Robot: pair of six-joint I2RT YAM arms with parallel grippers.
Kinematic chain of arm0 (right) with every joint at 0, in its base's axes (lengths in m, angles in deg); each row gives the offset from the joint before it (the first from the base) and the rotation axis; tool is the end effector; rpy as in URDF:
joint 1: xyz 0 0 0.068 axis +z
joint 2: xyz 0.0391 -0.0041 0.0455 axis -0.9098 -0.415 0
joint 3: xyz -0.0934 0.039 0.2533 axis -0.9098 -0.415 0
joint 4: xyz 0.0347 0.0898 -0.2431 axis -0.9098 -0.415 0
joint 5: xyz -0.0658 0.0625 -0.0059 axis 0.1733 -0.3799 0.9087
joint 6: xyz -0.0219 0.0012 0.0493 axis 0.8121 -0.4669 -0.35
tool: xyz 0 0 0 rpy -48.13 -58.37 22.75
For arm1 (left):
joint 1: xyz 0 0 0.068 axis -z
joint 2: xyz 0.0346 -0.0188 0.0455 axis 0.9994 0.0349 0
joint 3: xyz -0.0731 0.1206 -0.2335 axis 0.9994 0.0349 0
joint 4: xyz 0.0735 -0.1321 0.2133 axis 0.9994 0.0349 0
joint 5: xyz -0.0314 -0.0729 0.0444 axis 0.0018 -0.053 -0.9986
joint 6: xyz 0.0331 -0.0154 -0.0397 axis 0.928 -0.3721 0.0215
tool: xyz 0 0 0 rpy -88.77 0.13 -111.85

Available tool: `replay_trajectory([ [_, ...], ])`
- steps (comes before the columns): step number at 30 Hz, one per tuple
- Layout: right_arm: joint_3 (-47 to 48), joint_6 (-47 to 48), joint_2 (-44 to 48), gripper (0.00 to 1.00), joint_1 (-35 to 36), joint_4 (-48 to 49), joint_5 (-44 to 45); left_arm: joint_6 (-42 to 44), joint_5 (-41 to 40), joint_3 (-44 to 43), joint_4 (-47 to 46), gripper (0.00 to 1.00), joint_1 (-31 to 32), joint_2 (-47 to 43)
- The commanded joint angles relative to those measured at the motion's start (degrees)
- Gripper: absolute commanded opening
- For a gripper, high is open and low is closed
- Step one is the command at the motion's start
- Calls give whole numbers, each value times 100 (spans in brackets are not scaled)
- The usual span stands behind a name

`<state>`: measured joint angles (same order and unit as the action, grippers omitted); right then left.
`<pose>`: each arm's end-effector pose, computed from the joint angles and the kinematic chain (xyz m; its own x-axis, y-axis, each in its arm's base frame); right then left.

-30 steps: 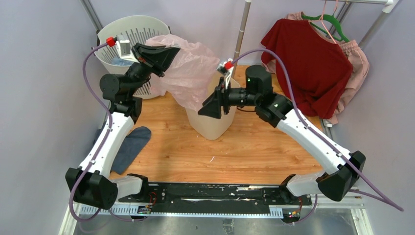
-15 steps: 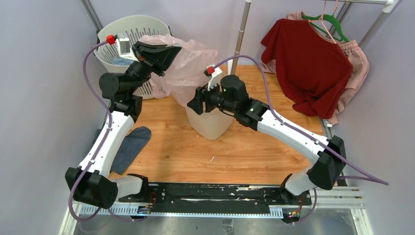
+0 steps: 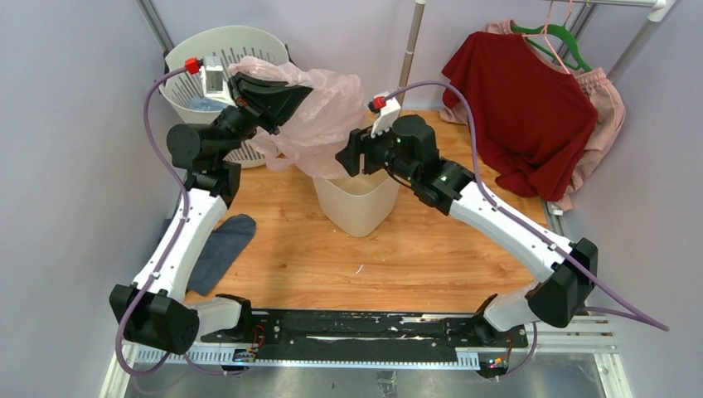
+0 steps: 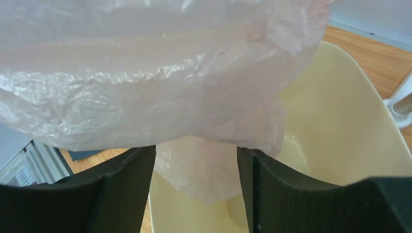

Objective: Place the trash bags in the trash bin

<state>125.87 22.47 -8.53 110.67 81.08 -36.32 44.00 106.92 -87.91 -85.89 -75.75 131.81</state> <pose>0.2381 0.2425 0.4149 -0.2830 0.1111 -0.9527 -0.6972 0.6583 0.2838 0.2337 -0.0746 0.4927 0.0869 -0.5481 -0.8319 0.9192 0.3661 -0.1452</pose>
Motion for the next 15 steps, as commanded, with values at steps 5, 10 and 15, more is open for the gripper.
replay_trajectory([
  [5, -226, -13, 781, 67, -608, -778, -270, -139, 810, 401, 28, 1, 216, 168],
  [10, 258, -90, 1127, 69, -1212, -1188, -558, -105, 1172, 635, 253, 3, 324, 95],
  [15, 989, -67, 829, 71, -1675, -1595, -840, 29, 1387, 719, 642, 4, 381, 51],
])
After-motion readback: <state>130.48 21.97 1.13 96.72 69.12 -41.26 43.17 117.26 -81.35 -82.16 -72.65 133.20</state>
